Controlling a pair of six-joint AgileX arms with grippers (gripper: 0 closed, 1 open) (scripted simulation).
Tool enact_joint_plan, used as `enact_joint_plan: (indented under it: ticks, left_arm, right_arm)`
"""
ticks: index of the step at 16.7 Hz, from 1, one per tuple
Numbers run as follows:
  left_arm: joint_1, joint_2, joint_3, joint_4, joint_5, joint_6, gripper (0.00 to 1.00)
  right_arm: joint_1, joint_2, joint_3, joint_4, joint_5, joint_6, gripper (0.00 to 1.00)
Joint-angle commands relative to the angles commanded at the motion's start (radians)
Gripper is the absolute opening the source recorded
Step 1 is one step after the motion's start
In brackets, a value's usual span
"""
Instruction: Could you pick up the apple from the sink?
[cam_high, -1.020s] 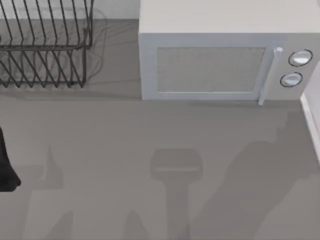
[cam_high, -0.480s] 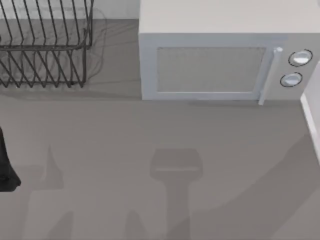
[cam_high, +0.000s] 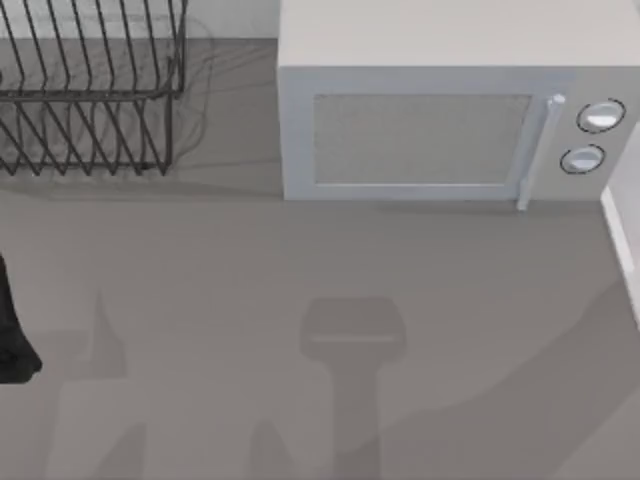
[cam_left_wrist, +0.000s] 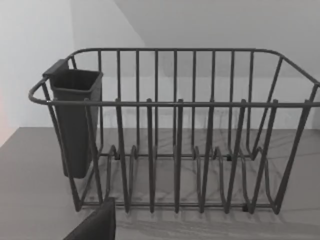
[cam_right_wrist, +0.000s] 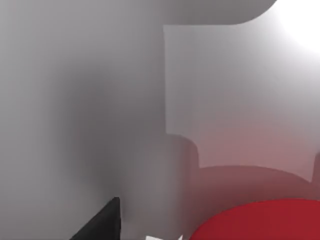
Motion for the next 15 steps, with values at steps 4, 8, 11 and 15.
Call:
enact_joint_plan:
  ticks: [4, 8, 11, 15]
  left_arm:
    - [0.000, 0.000, 0.000, 0.000, 0.000, 0.000, 1.00]
    - [0.000, 0.000, 0.000, 0.000, 0.000, 0.000, 1.00]
    - [0.000, 0.000, 0.000, 0.000, 0.000, 0.000, 1.00]
    - [0.000, 0.000, 0.000, 0.000, 0.000, 0.000, 1.00]
  right_arm:
    - [0.000, 0.000, 0.000, 0.000, 0.000, 0.000, 0.70]
    - [0.000, 0.000, 0.000, 0.000, 0.000, 0.000, 0.40]
    - [0.000, 0.000, 0.000, 0.000, 0.000, 0.000, 0.17]
    - [0.000, 0.000, 0.000, 0.000, 0.000, 0.000, 0.00]
